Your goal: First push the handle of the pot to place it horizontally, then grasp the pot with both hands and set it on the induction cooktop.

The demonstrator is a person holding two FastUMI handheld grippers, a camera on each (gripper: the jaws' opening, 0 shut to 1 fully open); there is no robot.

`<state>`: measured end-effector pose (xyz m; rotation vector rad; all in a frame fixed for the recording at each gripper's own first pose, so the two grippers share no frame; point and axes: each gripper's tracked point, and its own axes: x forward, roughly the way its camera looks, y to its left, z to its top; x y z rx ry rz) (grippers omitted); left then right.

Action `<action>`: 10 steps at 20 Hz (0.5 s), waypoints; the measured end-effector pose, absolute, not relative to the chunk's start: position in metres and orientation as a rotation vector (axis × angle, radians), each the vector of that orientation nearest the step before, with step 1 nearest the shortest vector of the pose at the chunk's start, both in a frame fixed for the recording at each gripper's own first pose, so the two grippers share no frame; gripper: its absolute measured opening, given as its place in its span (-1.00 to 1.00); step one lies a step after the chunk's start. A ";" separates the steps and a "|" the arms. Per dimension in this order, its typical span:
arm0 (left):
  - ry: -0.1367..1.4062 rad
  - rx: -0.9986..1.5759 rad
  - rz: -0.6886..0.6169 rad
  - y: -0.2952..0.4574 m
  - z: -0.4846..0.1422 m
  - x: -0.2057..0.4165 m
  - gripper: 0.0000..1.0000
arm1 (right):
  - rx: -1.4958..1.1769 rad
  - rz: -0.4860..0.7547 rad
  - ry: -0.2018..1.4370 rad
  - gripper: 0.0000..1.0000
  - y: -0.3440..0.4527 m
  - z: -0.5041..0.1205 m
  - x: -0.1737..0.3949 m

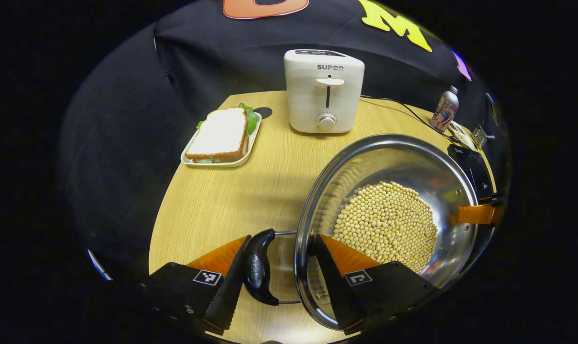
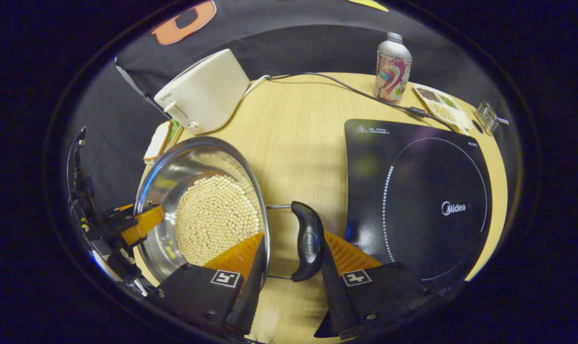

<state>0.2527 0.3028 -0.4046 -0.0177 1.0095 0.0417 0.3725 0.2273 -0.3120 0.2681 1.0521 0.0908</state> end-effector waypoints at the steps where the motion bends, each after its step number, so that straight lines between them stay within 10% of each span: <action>1: 1.014 -0.025 0.037 0.303 -0.404 0.252 0.54 | 0.267 0.094 1.051 0.20 0.227 -0.312 0.374; 10: 0.996 -0.042 0.019 0.308 -0.389 0.248 0.37 | 0.269 0.131 0.971 0.02 0.226 -0.289 0.370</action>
